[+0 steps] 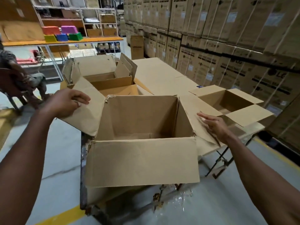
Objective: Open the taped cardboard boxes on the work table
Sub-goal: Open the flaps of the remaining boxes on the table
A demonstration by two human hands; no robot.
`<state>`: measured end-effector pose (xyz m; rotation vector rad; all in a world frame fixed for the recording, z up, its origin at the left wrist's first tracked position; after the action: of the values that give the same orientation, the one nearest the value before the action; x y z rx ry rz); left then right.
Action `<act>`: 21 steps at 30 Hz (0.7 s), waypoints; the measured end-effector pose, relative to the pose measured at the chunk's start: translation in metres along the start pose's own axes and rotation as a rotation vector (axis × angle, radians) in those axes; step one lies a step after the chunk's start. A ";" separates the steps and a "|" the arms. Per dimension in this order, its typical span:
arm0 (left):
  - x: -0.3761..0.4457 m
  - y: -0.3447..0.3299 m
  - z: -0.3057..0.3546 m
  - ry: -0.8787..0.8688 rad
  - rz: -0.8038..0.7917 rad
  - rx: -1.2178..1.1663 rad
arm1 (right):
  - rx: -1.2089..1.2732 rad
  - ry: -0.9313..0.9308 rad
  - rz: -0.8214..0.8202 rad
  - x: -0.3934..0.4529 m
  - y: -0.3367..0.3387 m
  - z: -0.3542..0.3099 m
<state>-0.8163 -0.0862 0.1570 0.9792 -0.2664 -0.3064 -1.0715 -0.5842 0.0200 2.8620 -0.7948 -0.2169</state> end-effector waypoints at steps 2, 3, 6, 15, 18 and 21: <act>-0.003 0.000 0.002 0.016 0.005 -0.015 | 0.012 0.005 0.030 -0.004 0.012 -0.012; -0.004 0.000 0.005 0.021 -0.004 -0.027 | 0.007 0.013 0.044 -0.005 0.019 -0.020; -0.003 0.000 0.015 0.018 -0.049 -0.028 | -0.013 0.037 0.025 -0.004 0.030 -0.047; 0.005 -0.005 0.029 -0.020 -0.067 0.068 | -0.298 0.103 -0.175 -0.009 -0.003 -0.127; 0.003 -0.005 0.033 -0.038 -0.054 0.048 | -0.414 0.115 -0.143 -0.016 -0.014 -0.142; -0.007 -0.001 0.038 -0.084 0.008 0.038 | -0.511 0.188 -0.091 -0.031 -0.028 -0.160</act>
<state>-0.8365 -0.1135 0.1758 1.0040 -0.3534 -0.3365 -1.0545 -0.5260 0.1732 2.3920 -0.4868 -0.1350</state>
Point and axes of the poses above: each hand's wrist, its own x-axis towards the middle knuckle, its own y-axis out of the back of the hand, z = x × y, the point moved 10 cm from there along x, towards the middle knuckle, and after that the axes turned 3 degrees about x, right-handed, at the moved point
